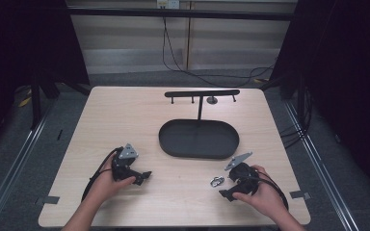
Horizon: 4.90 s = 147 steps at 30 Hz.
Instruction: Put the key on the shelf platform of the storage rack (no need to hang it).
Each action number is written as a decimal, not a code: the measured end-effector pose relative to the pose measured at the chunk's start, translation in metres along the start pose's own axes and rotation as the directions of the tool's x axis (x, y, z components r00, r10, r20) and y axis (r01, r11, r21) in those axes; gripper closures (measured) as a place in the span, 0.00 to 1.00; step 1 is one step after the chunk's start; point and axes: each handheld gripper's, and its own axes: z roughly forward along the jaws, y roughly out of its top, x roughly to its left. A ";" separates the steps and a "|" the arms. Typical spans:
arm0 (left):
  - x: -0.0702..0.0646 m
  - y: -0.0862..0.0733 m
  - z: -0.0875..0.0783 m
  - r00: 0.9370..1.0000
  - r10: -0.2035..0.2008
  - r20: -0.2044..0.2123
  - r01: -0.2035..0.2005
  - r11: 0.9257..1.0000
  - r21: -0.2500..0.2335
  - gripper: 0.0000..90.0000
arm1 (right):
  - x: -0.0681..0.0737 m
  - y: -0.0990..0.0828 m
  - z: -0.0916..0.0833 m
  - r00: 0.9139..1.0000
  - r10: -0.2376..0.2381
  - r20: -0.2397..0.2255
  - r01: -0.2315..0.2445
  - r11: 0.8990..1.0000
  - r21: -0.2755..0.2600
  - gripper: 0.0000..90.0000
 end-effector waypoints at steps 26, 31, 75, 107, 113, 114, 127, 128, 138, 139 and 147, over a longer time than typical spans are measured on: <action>0.000 0.000 0.000 1.000 0.000 0.000 0.000 1.000 0.000 0.05 | 0.004 0.030 0.022 0.994 -0.104 -0.045 0.107 0.991 0.084 0.38; 0.000 0.000 0.000 1.000 0.000 0.000 0.000 1.000 0.000 0.05 | 0.005 0.037 0.024 0.989 -0.134 -0.064 0.140 0.985 0.105 0.46; 0.000 0.000 0.000 1.000 0.000 0.000 0.000 1.000 0.000 0.05 | -0.003 0.054 0.000 0.992 -0.095 -0.085 0.111 0.974 0.197 0.81; 0.000 0.000 0.000 1.000 0.001 0.000 -0.001 1.000 0.001 0.05 | -0.014 0.077 -0.021 0.994 -0.079 -0.073 0.091 0.979 0.180 0.81; 0.000 0.000 0.000 1.000 0.001 0.000 -0.001 1.000 0.001 0.05 | -0.016 0.081 -0.024 0.995 -0.067 -0.070 0.078 0.981 0.175 0.81; 0.000 0.000 0.000 1.000 0.001 0.000 -0.001 1.000 0.001 0.05 | -0.017 0.082 -0.025 0.995 -0.067 -0.068 0.078 0.982 0.174 0.81; 0.000 0.000 0.000 1.000 0.002 0.000 -0.002 1.000 0.001 0.05 | -0.023 0.089 -0.026 0.997 -0.047 -0.069 0.059 0.983 0.176 0.81; 0.000 0.000 0.000 1.000 0.002 0.000 -0.002 1.000 0.001 0.05 | -0.023 0.090 -0.027 0.997 -0.045 -0.065 0.055 0.983 0.176 0.81; 0.000 0.000 0.000 1.000 0.001 0.000 -0.001 1.000 0.001 0.05 | -0.027 0.097 -0.031 0.998 -0.036 -0.052 0.044 0.985 0.166 0.81; 0.000 0.000 0.000 1.000 0.001 0.000 -0.001 1.000 0.001 0.05 | -0.027 0.097 -0.031 0.998 -0.034 -0.050 0.042 0.985 0.167 0.81; 0.000 0.000 0.000 1.000 0.001 0.000 -0.001 1.000 0.001 0.05 | -0.032 0.101 -0.033 0.999 -0.028 -0.038 0.034 0.985 0.167 0.81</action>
